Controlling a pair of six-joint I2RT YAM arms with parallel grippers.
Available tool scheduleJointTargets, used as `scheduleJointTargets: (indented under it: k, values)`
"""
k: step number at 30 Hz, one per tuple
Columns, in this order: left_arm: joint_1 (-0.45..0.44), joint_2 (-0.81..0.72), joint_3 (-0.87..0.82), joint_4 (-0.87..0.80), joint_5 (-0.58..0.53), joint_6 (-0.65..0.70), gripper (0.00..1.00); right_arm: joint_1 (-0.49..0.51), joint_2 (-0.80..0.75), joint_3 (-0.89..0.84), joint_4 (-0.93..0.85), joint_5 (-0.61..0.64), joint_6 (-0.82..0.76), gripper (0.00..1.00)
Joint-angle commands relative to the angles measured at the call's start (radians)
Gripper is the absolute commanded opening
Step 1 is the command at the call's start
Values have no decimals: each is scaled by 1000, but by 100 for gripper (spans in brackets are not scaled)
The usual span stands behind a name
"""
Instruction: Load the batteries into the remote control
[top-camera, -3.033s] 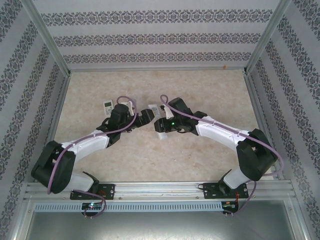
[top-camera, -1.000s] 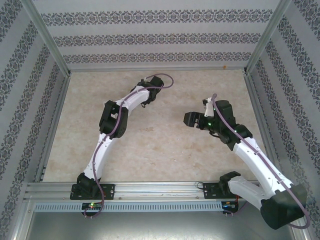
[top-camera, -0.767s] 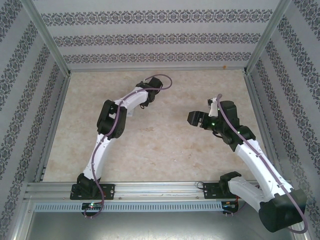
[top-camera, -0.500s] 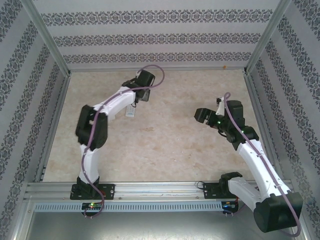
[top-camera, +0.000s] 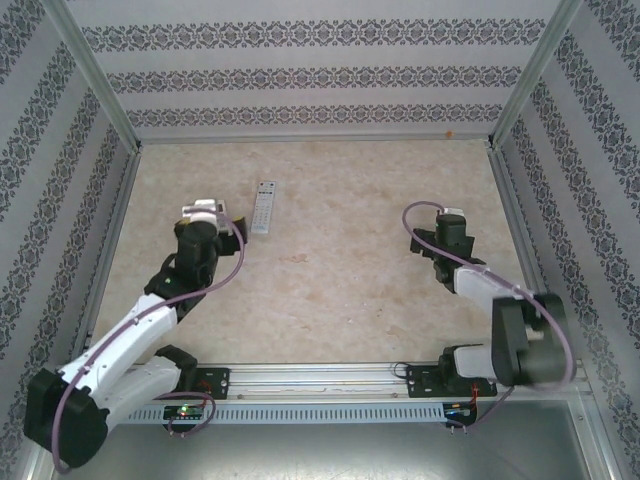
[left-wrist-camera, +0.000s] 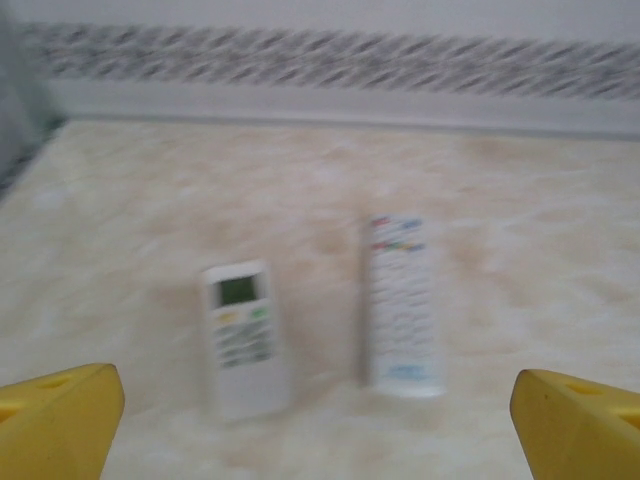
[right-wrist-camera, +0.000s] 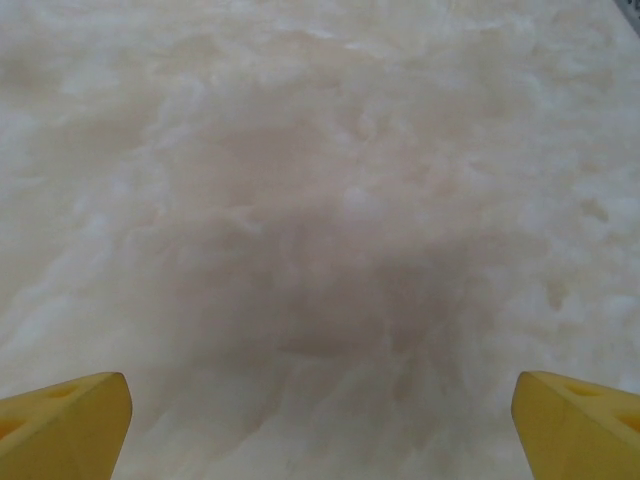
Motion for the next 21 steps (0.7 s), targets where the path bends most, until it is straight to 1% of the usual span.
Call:
scheduleJointTargets:
  k: [1,2,3,4,5,6,7,8,9,10,11,12,13,14,15,16,17,18,19,20,21]
  values:
    - [124,-46,-147,188,-64,102,100,11,59,-57,465,73,-100,98]
    - [168,-42,-195,268,-41,119,100,-10,118,-69,560,-7,-104,98]
    - [221,-28,-238,335,17,125,100,-12,136,-81,601,-72,-121,98]
    - [280,-1,-276,410,103,141,100,-33,118,-82,547,-148,-121,98]
    - [322,41,-308,494,171,145,100,-47,159,-104,659,-179,-117,98]
    - [368,113,-340,596,239,145,100,-47,177,-126,725,-177,-116,98]
    - [397,208,-357,710,272,144,100,-47,145,-110,634,-176,-119,98]
    - [411,266,-342,774,271,133,100,-46,131,-101,599,-168,-118,98]
    - [420,305,-313,762,296,142,100,-45,149,-117,666,-153,-113,98]
    - [422,361,-299,809,307,171,100,-45,158,-121,681,-151,-113,98]
    - [432,413,-287,884,293,163,100,-44,145,-113,642,-154,-118,98]
    - [462,429,-230,784,336,128,100,-44,136,-106,620,-157,-118,98]
    - [485,446,-177,676,421,127,100,-44,147,-113,653,-156,-120,98]
    - [493,488,-169,731,464,133,100,-43,147,-112,647,-157,-120,98]
    - [506,500,-143,703,533,122,100,-43,139,-108,627,-157,-120,98]
    - [508,518,-143,716,569,113,100,-43,143,-110,639,-158,-120,98]
    - [506,581,-195,875,581,105,100,-42,146,-111,642,-157,-119,98]
    - [494,657,-262,1108,626,131,100,-42,141,-108,632,-156,-120,98]
    - [453,721,-298,1232,558,156,100,-42,143,-109,637,-158,-119,98]
    - [449,725,-317,1297,551,157,100,-42,143,-109,639,-158,-120,98]
    - [449,695,-312,1232,527,151,100,-42,142,-109,636,-157,-121,98]
